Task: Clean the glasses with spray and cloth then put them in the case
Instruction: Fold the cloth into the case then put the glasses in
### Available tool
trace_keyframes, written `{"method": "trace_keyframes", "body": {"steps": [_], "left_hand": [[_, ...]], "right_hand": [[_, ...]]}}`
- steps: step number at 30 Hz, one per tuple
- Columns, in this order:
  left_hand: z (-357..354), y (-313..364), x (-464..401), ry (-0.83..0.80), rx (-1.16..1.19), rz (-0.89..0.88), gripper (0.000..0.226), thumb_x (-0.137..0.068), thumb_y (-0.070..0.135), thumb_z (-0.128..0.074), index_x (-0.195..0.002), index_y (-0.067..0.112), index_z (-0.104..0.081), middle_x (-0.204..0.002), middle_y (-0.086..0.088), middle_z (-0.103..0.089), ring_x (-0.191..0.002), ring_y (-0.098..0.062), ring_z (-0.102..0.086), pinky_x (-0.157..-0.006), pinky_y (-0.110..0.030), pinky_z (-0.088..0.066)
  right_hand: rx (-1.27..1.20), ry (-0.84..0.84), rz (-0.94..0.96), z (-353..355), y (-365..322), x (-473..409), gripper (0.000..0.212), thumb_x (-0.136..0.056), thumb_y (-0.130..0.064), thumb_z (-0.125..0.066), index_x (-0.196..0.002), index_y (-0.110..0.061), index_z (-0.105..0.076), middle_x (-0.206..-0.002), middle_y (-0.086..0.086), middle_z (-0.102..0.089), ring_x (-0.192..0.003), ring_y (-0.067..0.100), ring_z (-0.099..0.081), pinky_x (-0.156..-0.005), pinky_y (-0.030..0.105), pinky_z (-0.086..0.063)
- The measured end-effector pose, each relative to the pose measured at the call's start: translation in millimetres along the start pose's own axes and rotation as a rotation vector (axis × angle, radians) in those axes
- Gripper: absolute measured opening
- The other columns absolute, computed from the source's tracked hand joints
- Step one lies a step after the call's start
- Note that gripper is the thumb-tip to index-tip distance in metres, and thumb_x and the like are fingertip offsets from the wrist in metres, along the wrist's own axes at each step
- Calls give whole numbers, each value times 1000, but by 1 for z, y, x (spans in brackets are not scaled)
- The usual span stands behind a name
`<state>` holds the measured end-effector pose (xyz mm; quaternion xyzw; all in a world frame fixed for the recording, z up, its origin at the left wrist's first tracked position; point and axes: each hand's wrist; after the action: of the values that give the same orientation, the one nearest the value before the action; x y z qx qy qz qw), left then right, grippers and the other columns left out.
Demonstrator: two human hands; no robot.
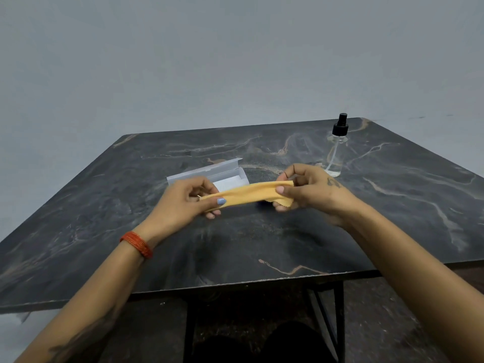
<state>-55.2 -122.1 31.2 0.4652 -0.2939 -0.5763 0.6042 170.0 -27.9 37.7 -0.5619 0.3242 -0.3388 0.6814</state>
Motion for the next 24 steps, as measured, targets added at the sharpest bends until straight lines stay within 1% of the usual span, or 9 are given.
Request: {"method": "trace_keyframes", "body": {"steps": [2, 5, 7, 10, 13, 16, 19, 22, 24], "left_hand": [[13, -2, 0, 114, -33, -22, 7, -75, 8, -71, -80, 7, -66, -63, -4, -69, -55, -8, -64, -55, -12, -50], [26, -7, -1, 303, -156, -39, 9, -73, 14, -75, -75, 21, -69, -61, 3, -71, -56, -6, -66, -61, -7, -48], [29, -10, -2, 416, -270, -74, 9, -74, 15, -75, -74, 22, -69, -60, 4, -69, -57, -9, -65, -57, -1, -41], [31, -16, -4, 539, -431, -145, 5, -74, 15, -74, -78, 18, -72, -62, 4, -63, -56, -12, -55, -54, -4, -37], [33, -25, -7, 591, -524, -186, 7, -74, 17, -74, -81, 18, -73, -72, 7, -64, -62, -5, -52, -58, -10, -36], [33, -37, -12, 598, -622, -215, 9, -74, 19, -75, -83, 17, -74, -82, 0, -70, -82, -18, -59, -73, -27, -41], [31, -44, -14, 585, -598, -231, 9, -73, 13, -75, -82, 14, -73, -88, -6, -71, -102, -26, -60, -87, -31, -39], [29, -45, -15, 576, -578, -237, 9, -73, 9, -74, -82, 12, -73, -85, -6, -70, -88, -21, -62, -79, -26, -41], [30, -46, -16, 581, -578, -246, 10, -73, 8, -74, -82, 12, -73, -83, -5, -69, -78, -14, -56, -74, -23, -39]], "right_hand": [[-77, 38, 4, -10, -6, -10, 9, -83, 9, -61, -86, 1, -60, -78, 18, -62, -55, 17, -66, -58, 24, -58], [-46, 97, 26, -26, -14, -27, 11, -79, 10, -65, -82, 0, -64, -75, 13, -64, -57, 15, -67, -58, 19, -56], [9, 150, 41, -38, -17, -41, 12, -78, 8, -68, -79, -3, -66, -75, 10, -65, -63, 17, -66, -64, 22, -57], [172, 280, 60, -56, -14, -64, 19, -76, 4, -72, -70, -14, -67, -73, 4, -66, -70, 16, -64, -72, 27, -57], [296, 351, 63, -70, -8, -81, 21, -75, -1, -73, -67, -20, -66, -79, 5, -68, -81, 20, -65, -74, 30, -54], [393, 364, 100, -80, 0, -88, 18, -76, -1, -69, -72, -18, -66, -81, 7, -67, -81, 23, -65, -76, 33, -54], [478, 346, 154, -87, 6, -92, 20, -78, -1, -65, -72, -20, -62, -83, 8, -67, -78, 27, -65, -75, 40, -55], [630, 320, 155, -90, 10, -96, 12, -83, -7, -63, -85, -17, -68, -92, 8, -68, -87, 24, -62, -74, 27, -49], [706, 319, 164, -90, 11, -96, 11, -85, -10, -62, -92, -15, -69, -96, 8, -68, -93, 23, -60, -73, 23, -42]]}}
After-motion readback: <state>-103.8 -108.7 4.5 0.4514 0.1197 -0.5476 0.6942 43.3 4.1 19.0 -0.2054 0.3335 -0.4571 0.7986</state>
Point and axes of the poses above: each hand's wrist, its own x-axis away from the middle knuckle, its own z-axis out of the back of the hand, y = z × x
